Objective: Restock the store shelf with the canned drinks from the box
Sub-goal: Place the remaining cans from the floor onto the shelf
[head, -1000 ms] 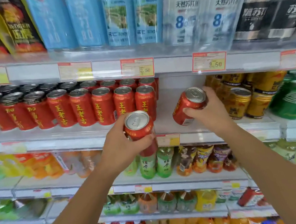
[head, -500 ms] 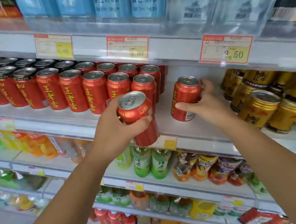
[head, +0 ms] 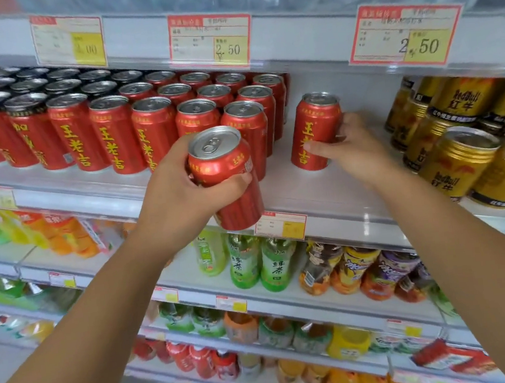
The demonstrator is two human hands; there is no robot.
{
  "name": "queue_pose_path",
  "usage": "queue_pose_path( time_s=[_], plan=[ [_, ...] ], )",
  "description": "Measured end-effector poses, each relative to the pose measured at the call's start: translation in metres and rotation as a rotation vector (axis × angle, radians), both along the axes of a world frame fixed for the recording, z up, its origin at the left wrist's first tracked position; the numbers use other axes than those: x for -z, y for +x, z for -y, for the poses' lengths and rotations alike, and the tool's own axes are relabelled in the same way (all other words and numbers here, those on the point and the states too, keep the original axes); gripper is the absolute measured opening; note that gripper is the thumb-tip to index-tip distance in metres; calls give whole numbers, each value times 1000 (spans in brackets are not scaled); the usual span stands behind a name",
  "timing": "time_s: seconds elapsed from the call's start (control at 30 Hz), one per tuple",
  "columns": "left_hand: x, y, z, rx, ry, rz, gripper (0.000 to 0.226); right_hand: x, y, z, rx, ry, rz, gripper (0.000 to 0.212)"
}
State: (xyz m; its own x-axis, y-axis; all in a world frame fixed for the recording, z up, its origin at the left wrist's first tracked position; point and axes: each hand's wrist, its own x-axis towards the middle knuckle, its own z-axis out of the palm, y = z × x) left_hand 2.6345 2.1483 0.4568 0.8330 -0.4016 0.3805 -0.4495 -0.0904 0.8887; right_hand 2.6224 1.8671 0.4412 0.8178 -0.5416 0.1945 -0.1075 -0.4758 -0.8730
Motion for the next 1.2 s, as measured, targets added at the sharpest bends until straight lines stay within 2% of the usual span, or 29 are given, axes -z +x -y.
queue_pose_path(
  time_s=[0.27, 0.4, 0.53, 0.77, 0.9, 0.97, 1.03, 1.07, 1.13, 1.2],
  plan=[
    [-12, 9, 5, -11, 24, 78, 50, 2, 61, 35, 13, -37, -1, 63],
    [-9, 15, 4, -43, 33, 83, 56, 5, 86, 48, 77, -136, 23, 57],
    [-7, 14, 5, -38, 27, 89, 57, 6, 100, 55, 123, -138, 69, 53],
    [-8, 10, 7, -12, 12, 64, 52, 9, 111, 58, 135, -186, 55, 54],
    [-12, 9, 6, -5, 14, 47, 53, -1, 100, 52, 185, -172, -88, 70],
    [-16, 11, 7, 11, 24, 24, 56, -14, 82, 37, 215, -212, -82, 70],
    [-22, 11, 8, 31, 30, 8, 58, -27, 52, 11, 98, -293, 23, 57],
    [-25, 10, 10, 45, 29, 4, 59, -32, 32, -3, -44, -298, 51, 52],
    [-27, 8, 18, 76, 15, -3, 60, -31, -11, -31, -397, -255, 46, 61],
    [-27, 4, 32, 87, -19, 2, 64, -26, -45, -56, -613, -181, 32, 77]
  ],
)
